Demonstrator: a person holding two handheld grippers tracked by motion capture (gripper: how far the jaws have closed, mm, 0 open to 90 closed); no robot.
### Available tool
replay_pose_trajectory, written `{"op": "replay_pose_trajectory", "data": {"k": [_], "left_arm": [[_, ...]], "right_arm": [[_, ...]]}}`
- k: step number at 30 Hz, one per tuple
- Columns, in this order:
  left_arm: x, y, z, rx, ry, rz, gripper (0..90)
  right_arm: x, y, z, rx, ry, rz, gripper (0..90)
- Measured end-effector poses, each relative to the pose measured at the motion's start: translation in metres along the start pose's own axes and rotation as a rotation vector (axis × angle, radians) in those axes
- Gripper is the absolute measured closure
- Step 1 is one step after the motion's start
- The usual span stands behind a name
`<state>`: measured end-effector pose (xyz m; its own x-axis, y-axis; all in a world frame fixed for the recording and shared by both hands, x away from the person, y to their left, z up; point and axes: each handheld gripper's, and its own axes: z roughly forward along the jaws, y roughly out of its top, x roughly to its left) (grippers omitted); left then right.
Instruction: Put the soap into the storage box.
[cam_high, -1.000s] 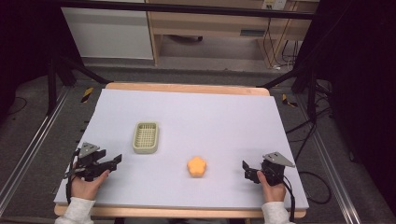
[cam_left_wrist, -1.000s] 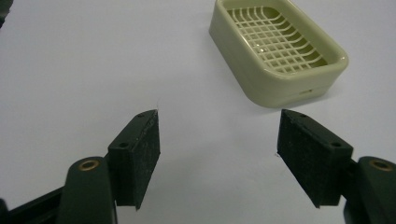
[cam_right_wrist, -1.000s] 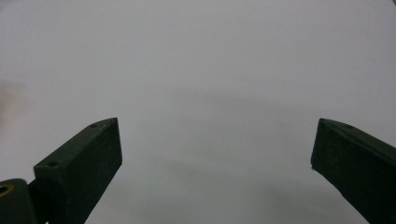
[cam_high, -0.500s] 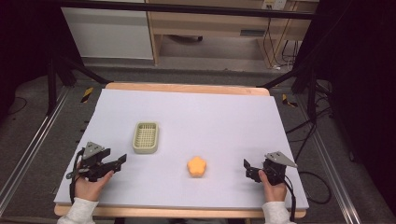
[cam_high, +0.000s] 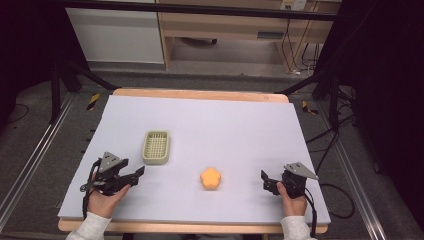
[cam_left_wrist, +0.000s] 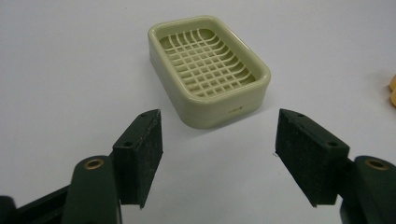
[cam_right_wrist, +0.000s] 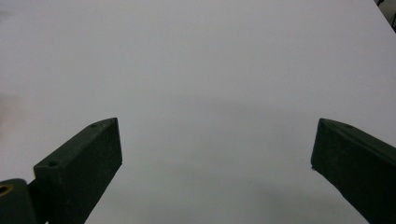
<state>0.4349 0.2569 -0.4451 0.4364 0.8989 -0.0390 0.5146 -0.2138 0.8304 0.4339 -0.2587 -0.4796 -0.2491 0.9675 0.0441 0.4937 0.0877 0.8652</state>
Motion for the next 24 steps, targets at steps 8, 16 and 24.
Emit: {"op": "replay_pose_trajectory", "data": {"k": [8,16,24], "left_arm": [[-0.01,0.005,0.004,-0.004,-0.027,0.017,32.9],[-0.017,0.012,0.004,-0.021,-0.017,0.027,31.6],[-0.025,0.02,0.001,-0.046,-0.045,0.052,29.5]], "right_arm": [[0.0,0.0,0.001,0.0,0.003,0.002,2.4],[0.0,0.0,0.001,0.001,0.0,0.005,2.4],[0.0,-0.001,0.002,0.006,-0.003,0.013,2.4]]}}
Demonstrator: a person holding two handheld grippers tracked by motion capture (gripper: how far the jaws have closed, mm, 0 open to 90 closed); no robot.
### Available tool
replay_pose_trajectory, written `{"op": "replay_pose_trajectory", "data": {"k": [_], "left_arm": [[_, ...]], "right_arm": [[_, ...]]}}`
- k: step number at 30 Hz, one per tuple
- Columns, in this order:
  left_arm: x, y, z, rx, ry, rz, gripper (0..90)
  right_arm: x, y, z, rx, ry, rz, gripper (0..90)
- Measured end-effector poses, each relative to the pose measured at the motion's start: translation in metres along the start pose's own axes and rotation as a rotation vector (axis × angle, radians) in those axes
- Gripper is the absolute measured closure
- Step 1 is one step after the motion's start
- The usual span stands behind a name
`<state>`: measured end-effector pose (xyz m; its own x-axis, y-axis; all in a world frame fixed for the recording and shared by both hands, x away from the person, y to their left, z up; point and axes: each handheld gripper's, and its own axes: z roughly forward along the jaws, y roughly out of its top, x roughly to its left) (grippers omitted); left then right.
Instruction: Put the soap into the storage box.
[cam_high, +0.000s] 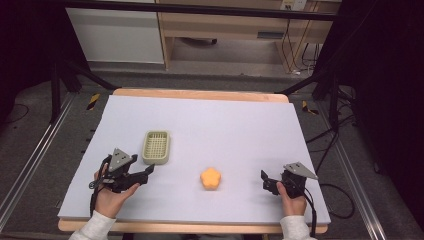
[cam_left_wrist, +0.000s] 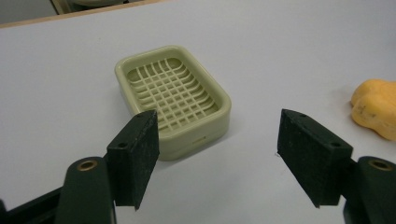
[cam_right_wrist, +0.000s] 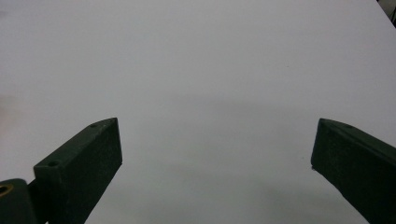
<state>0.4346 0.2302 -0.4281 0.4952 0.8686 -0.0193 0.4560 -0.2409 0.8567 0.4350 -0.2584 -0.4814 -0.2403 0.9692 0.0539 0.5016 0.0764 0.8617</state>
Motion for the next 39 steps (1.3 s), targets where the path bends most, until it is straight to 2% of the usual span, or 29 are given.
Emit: {"op": "replay_pose_trajectory", "data": {"k": [8,14,15,19,30,39], "left_arm": [[-0.004,0.009,0.0,0.018,-0.01,0.032,30.1],[-0.006,0.017,0.002,0.018,-0.01,0.02,30.0],[-0.007,0.019,0.003,0.016,-0.02,0.02,29.9],[-0.014,0.023,0.006,0.019,-0.04,0.014,30.3],[-0.031,0.032,0.016,0.027,-0.077,0.038,30.5],[-0.043,0.039,0.022,0.024,-0.1,0.04,30.5]], "right_arm": [[-0.001,0.0,0.0,-0.004,-0.005,0.006,2.4],[-0.002,0.0,-0.001,-0.004,-0.007,0.009,2.4],[-0.002,0.0,0.0,-0.003,-0.008,0.009,2.4],[-0.002,0.0,0.0,-0.001,-0.009,0.005,2.4],[-0.002,0.001,0.0,-0.007,-0.007,0.004,2.4],[-0.002,0.001,0.001,-0.007,-0.009,0.002,2.4]]}}
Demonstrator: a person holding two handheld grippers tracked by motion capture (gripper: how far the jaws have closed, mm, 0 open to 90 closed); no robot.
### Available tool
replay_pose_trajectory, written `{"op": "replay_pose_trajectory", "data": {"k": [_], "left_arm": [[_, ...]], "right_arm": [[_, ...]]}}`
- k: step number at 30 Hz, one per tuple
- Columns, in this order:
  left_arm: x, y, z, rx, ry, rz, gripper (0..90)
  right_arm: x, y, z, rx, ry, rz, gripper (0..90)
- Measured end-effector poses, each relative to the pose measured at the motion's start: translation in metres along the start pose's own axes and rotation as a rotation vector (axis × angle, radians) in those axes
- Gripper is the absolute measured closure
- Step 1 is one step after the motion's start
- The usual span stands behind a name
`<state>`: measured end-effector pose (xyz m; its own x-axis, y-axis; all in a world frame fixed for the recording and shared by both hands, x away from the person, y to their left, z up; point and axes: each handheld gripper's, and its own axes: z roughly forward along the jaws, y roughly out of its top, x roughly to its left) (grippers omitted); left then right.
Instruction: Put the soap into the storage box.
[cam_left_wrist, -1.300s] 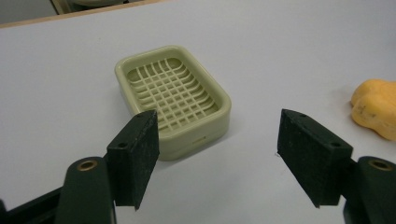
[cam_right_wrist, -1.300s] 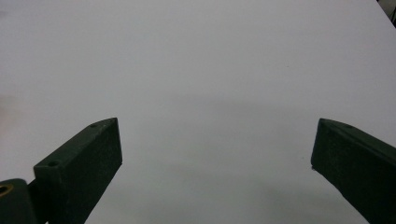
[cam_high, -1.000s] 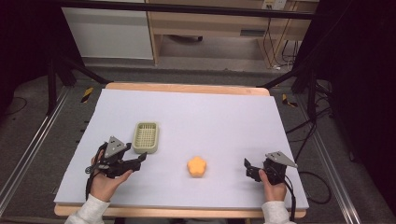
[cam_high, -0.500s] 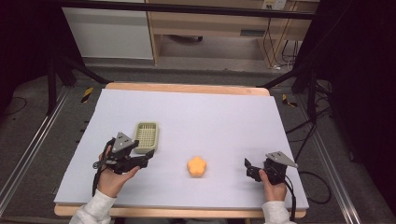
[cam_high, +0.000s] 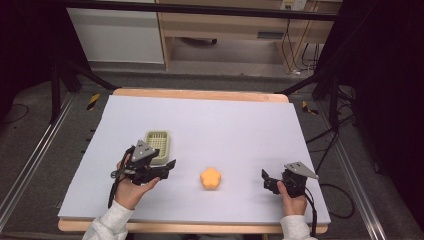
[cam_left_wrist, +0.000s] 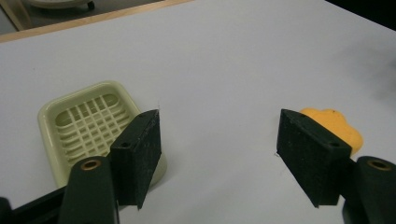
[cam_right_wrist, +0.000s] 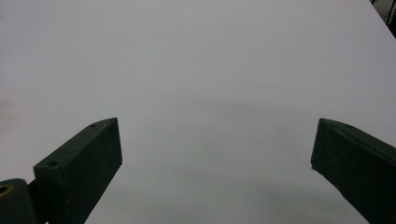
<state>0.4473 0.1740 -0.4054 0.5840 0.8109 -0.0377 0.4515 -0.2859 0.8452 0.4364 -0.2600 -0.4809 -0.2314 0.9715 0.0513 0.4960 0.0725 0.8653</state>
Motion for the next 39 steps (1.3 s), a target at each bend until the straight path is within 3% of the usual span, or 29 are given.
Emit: {"op": "replay_pose_trajectory", "data": {"k": [19,39], "left_arm": [[-0.033,0.007,0.025,0.041,-0.065,0.059,30.2],[-0.055,0.004,0.046,0.092,-0.121,0.095,27.6]], "right_arm": [[0.002,0.0,0.002,0.005,0.006,-0.004,2.4],[0.002,-0.001,0.003,0.01,0.007,-0.006,2.4]]}}
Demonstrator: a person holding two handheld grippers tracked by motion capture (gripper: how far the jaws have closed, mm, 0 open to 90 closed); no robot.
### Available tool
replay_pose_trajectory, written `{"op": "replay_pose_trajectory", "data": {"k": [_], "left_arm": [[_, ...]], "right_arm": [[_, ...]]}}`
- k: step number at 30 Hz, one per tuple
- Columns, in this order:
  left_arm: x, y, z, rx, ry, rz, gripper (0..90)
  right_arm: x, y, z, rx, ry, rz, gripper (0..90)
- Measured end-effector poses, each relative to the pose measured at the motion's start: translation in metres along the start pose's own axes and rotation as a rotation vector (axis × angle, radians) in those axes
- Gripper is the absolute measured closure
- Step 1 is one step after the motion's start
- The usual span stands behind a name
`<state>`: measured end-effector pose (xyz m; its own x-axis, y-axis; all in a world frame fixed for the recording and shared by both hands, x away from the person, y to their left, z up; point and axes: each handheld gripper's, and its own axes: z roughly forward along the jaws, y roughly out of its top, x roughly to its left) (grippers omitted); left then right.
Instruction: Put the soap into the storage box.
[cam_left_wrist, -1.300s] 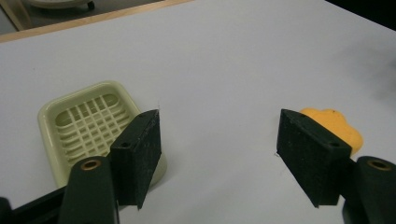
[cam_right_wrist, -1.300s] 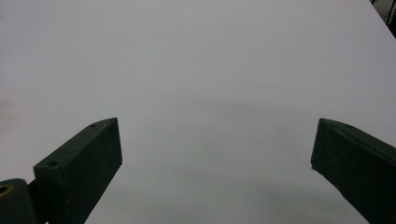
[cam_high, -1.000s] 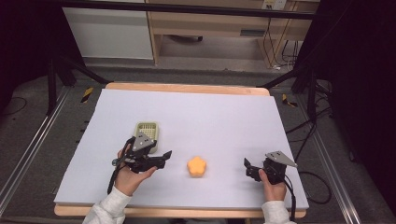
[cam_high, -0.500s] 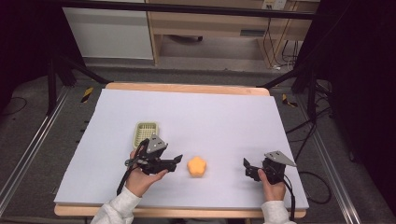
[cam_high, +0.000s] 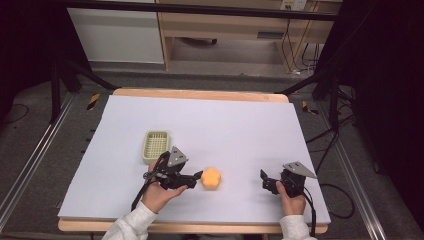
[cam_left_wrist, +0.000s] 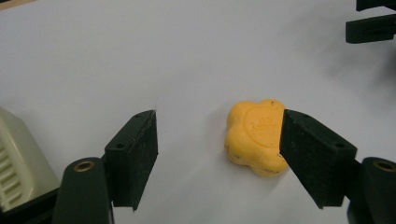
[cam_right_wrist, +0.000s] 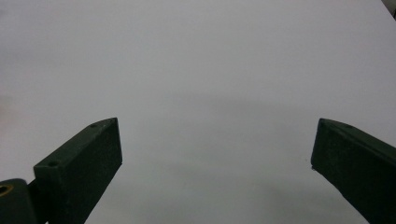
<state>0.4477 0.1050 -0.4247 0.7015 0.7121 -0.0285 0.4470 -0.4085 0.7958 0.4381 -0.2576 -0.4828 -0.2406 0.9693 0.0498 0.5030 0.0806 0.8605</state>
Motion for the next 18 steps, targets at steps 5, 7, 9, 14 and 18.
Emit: {"op": "replay_pose_trajectory", "data": {"k": [5,7,9,14,18], "left_arm": [[-0.004,0.0,0.006,0.021,-0.023,0.008,26.4],[-0.006,0.0,0.009,0.03,-0.029,0.014,25.5],[-0.007,0.0,0.011,0.032,-0.031,0.016,25.1],[-0.013,0.001,0.016,0.047,-0.034,0.035,24.2],[-0.016,0.001,0.019,0.058,-0.041,0.043,22.8]], "right_arm": [[0.0,0.0,0.0,0.002,0.006,0.007,2.4],[0.001,0.0,0.0,0.002,0.006,0.006,2.4],[0.001,0.0,0.0,0.004,0.008,0.008,2.4],[0.001,0.0,0.0,0.001,0.006,0.006,2.4],[0.0,0.0,-0.001,-0.001,0.01,0.009,2.4]]}}
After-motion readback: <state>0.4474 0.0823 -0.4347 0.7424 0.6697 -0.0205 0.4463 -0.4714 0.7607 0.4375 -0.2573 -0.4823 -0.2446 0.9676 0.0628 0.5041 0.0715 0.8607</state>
